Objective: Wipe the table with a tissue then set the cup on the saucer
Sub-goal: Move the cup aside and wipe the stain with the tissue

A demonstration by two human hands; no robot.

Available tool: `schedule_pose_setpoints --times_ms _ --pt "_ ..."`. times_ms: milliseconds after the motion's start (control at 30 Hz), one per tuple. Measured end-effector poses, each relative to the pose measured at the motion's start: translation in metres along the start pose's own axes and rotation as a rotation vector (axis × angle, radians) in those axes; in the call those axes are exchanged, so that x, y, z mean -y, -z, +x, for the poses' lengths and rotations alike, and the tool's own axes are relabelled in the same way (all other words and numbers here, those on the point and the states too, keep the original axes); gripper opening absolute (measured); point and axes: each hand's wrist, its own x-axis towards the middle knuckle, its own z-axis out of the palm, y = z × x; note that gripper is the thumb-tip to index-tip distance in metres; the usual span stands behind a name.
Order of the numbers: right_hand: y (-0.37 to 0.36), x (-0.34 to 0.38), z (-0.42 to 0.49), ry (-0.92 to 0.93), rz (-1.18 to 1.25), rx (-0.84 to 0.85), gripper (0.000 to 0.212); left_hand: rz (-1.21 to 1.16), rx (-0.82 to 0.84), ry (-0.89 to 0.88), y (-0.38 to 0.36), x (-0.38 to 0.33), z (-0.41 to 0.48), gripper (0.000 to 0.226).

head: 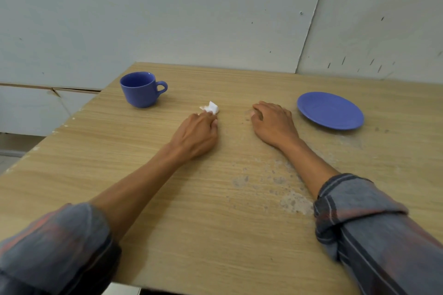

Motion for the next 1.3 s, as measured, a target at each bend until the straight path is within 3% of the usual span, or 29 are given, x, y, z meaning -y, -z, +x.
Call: schedule_pose_setpoints --times_ms 167,433,567,833,1100,1300 --pt "-0.003 -0.001 0.001 -0.010 -0.008 0.002 0.044 -0.059 0.073 -0.153 -0.008 -0.008 -0.015 0.044" --pt "-0.003 0.000 0.001 -0.011 -0.005 0.004 0.045 -0.029 0.145 0.008 -0.011 -0.018 0.035 0.041" --pt "-0.002 -0.001 0.001 -0.008 -0.002 -0.004 0.045 0.004 0.135 -0.078 -0.008 -0.022 0.027 0.037" --pt "-0.005 -0.003 0.004 -0.001 -0.001 -0.021 0.045 0.055 0.158 -0.115 -0.015 -0.015 0.008 0.065" --pt "-0.004 -0.003 0.003 0.002 0.020 -0.025 0.045 0.113 0.110 0.006 -0.028 -0.025 0.066 0.063" --pt "-0.002 -0.002 0.002 -0.008 0.018 0.000 0.044 0.083 0.065 -0.174 -0.022 -0.021 0.019 0.058"
